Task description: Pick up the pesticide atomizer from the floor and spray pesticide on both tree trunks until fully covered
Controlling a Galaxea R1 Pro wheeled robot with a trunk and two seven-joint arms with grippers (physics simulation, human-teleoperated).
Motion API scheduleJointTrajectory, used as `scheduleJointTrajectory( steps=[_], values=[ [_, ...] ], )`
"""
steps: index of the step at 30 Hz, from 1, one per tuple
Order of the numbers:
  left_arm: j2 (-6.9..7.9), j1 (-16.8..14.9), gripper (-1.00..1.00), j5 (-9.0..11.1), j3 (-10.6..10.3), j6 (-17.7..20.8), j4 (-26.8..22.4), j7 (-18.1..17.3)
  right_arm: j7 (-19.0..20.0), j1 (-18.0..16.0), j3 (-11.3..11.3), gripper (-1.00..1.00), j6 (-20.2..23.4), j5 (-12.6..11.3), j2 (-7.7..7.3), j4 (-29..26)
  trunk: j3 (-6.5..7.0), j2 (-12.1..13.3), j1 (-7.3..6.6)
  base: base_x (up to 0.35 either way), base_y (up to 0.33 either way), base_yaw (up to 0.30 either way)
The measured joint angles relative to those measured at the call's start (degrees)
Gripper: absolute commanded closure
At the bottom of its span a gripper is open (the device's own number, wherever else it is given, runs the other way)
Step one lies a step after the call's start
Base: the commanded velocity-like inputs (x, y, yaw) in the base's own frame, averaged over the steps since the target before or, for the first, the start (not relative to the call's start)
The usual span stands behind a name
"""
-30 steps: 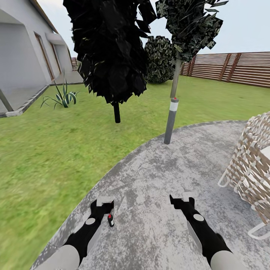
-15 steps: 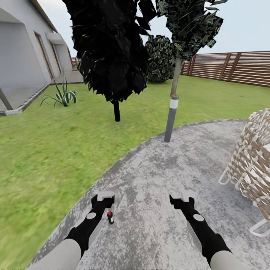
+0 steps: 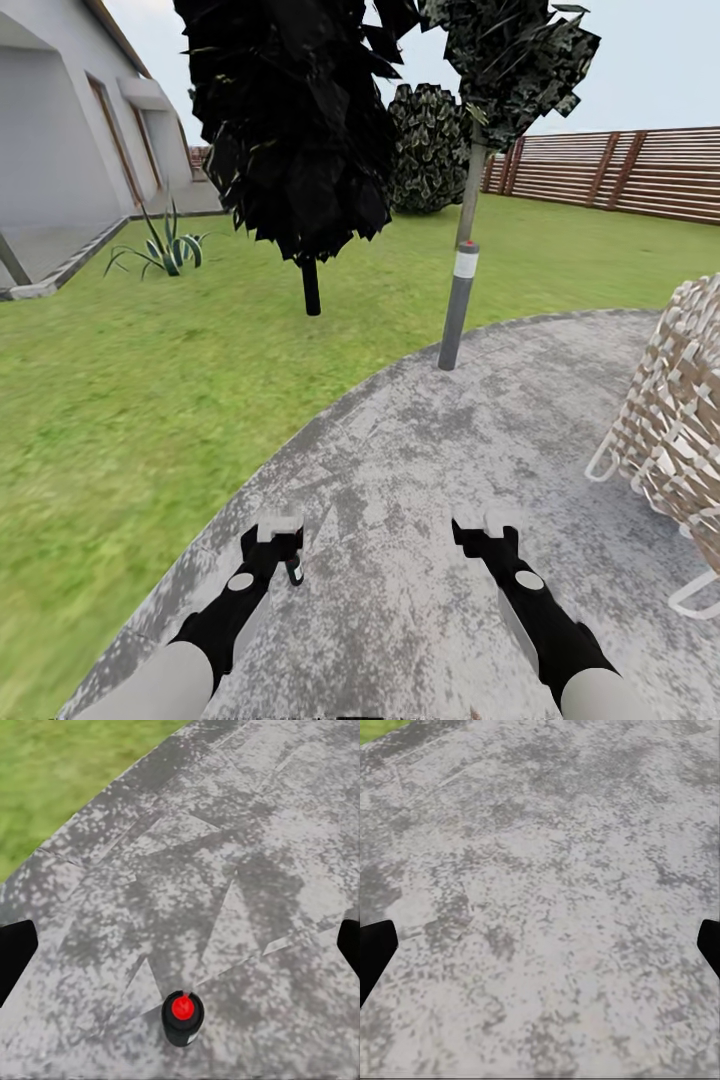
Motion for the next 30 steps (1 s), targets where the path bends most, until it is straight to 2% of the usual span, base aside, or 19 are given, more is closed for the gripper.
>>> scheduleJointTrajectory(
  steps=[5,30],
  values=[
    [0.00,0.1,-1.00,0.0,0.0,0.0,0.1,-0.1,0.0,0.0,0.0,-1.00,0.0,0.0,0.00,0.1,-1.36,-2.0,1.10,0.000,0.000,0.000],
    [0.09,0.1,-1.00,0.0,0.0,-0.1,0.1,-0.1,0.0,0.0,0.0,-1.00,0.0,0.0,0.00,0.1,-9.20,-2.4,1.75,0.000,0.000,0.000]
  ],
)
